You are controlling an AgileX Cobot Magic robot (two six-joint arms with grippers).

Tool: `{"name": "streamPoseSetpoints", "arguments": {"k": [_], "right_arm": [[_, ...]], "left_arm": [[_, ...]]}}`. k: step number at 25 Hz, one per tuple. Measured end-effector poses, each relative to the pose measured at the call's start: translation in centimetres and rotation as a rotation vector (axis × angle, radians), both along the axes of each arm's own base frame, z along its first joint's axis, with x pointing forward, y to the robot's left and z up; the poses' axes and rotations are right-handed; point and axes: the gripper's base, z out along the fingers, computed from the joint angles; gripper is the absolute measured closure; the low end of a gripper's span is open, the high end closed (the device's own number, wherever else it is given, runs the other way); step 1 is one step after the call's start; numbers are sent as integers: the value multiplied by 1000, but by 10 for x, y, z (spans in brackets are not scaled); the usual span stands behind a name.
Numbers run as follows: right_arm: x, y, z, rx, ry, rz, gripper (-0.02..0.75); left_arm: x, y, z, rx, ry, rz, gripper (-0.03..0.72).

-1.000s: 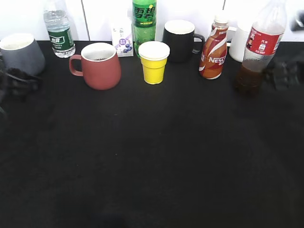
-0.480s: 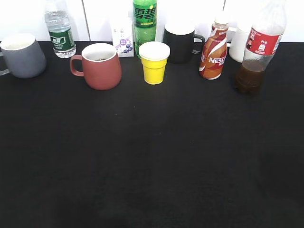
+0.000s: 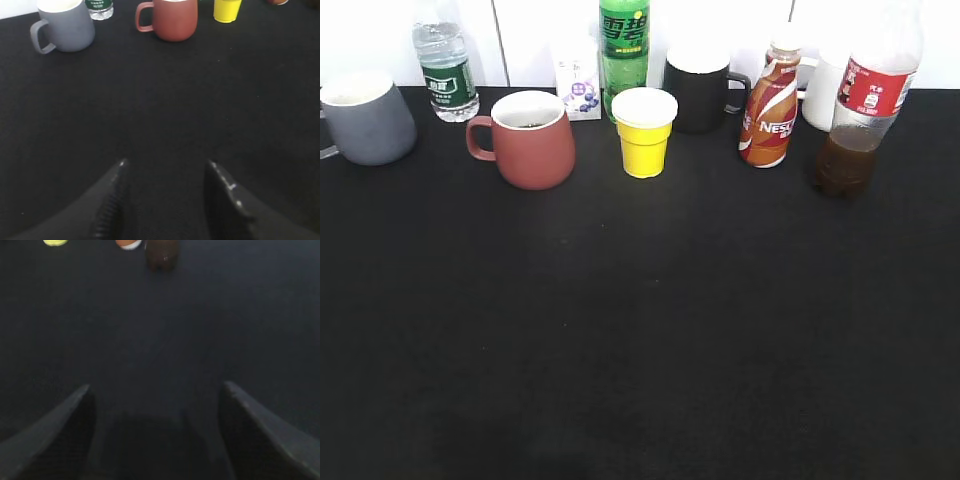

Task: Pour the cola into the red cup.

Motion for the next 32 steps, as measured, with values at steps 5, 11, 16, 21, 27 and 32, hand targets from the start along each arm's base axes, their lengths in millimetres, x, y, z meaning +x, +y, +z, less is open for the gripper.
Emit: {"name": "streamPoseSetpoints", "arguments": {"k": [5, 11, 16, 21, 27, 32], "right_arm": [[1, 0, -1, 1, -4, 0, 163], [1, 0, -1, 1, -4, 0, 164], [0, 1, -1, 0, -5, -154, 164], [-1, 1, -1, 0, -5, -247, 164], [-1, 1, -1, 0, -5, -247, 164], [-1, 1, -1, 0, -5, -247, 164]], "left_arm": [[0, 0, 0, -1, 0, -1, 369], [0, 0, 0, -1, 1, 47, 407], [-6, -1, 0, -9, -30, 285, 450], [-6, -1, 0, -9, -30, 354, 454], [-6, -1, 0, -10, -30, 369, 454], [-6, -1, 0, -10, -30, 369, 454]]}}
